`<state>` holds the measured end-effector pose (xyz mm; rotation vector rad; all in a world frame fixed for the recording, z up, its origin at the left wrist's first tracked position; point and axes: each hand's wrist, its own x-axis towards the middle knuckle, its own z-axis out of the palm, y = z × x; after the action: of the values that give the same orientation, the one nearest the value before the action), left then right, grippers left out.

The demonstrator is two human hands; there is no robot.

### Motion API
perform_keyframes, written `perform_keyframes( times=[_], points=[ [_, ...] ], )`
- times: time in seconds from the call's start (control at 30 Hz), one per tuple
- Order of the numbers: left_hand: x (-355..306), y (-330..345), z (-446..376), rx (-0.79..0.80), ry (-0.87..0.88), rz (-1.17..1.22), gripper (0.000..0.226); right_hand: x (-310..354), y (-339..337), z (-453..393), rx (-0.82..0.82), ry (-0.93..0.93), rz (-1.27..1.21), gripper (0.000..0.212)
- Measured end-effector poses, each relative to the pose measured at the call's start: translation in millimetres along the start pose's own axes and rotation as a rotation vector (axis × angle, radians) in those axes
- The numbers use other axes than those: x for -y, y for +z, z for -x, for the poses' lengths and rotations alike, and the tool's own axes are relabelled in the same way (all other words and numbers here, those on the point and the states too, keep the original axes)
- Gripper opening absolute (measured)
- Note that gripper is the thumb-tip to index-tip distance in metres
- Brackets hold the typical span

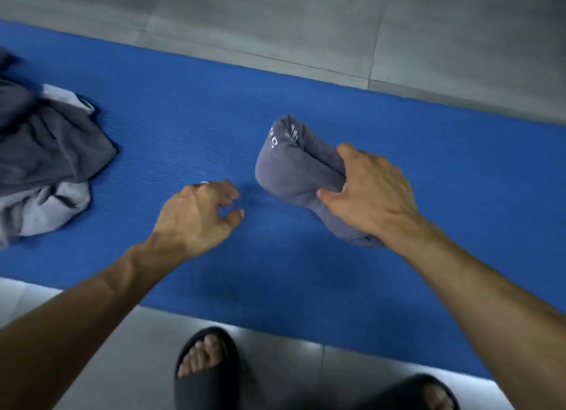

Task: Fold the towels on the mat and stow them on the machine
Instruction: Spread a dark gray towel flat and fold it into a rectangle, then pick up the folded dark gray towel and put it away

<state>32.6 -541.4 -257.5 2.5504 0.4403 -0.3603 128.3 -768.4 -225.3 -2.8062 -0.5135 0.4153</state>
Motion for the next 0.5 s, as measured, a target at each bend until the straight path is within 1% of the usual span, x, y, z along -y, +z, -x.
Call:
perform_keyframes(
  times=[0.1, 0.2, 0.37, 0.5],
  points=[
    [-45, -49, 34, 0.006, 0.006, -0.134, 0.025, 12, -60, 41, 0.002, 0.084, -0.022, 0.038],
    [-96, -98, 66, 0.018, 0.051, -0.203, 0.023, 22, -130, 81, -0.027, 0.139, -0.041, 0.04],
    [-200, -167, 118, 0.016, 0.141, -0.216, 0.021, 19, -250, 139, -0.144, 0.267, -0.129, 0.035],
    [-295, -198, 160, -0.001, 0.183, -0.213, 0.022, -4, -334, 185, -0.21, 0.373, -0.236, 0.036]
  ],
)
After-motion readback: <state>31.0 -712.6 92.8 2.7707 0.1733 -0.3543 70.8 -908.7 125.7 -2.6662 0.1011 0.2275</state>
